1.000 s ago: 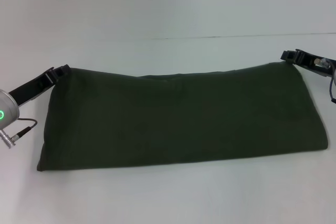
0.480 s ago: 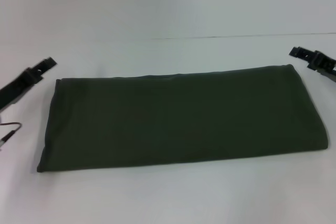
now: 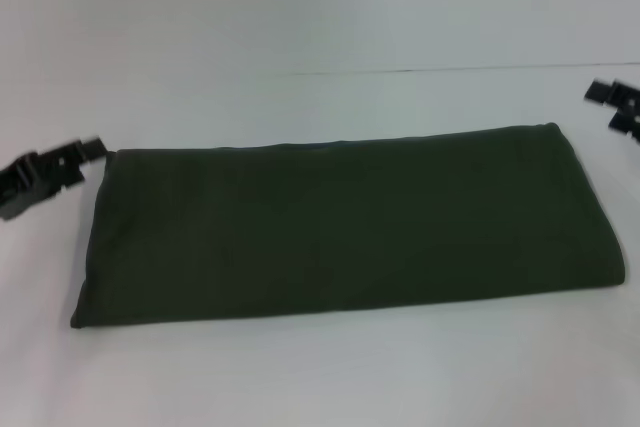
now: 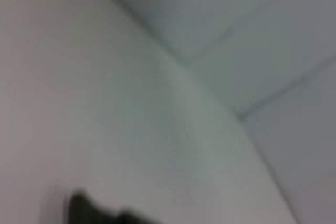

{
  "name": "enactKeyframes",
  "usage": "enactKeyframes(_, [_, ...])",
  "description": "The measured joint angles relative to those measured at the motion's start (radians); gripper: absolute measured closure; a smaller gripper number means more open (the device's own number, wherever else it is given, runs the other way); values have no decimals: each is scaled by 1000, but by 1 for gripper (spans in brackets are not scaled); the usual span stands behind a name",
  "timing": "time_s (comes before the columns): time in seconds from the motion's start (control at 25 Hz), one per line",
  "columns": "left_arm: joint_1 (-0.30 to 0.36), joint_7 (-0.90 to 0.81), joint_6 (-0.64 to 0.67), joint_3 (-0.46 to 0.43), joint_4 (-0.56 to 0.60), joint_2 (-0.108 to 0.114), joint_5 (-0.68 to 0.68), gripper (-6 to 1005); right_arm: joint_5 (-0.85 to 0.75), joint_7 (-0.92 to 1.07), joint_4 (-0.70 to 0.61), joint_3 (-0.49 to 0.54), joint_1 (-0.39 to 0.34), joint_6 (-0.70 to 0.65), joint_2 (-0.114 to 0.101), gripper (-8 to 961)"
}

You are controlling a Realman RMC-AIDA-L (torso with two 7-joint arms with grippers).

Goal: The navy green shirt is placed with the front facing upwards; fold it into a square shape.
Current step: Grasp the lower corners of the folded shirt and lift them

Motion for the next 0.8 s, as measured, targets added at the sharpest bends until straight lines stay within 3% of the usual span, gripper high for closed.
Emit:
enactKeyframes(0.16, [-7, -127, 145, -2, 84, 27, 185, 288, -165, 103, -4, -8, -2, -110, -43, 92])
enactKeyframes(0.32, [-16, -204, 228, -6, 139, 51, 341, 290, -270, 147, -8, -9, -12, -178, -57, 96])
enactKeyframes(0.52, [-33, -217, 252, 19, 149, 58, 459, 292, -312, 152, -20, -7, -25, -222, -63, 95])
enactKeyframes(0.8, [-54, -216, 199, 62, 97, 56, 482, 296, -323, 145, -20, -10, -26, -224, -62, 95])
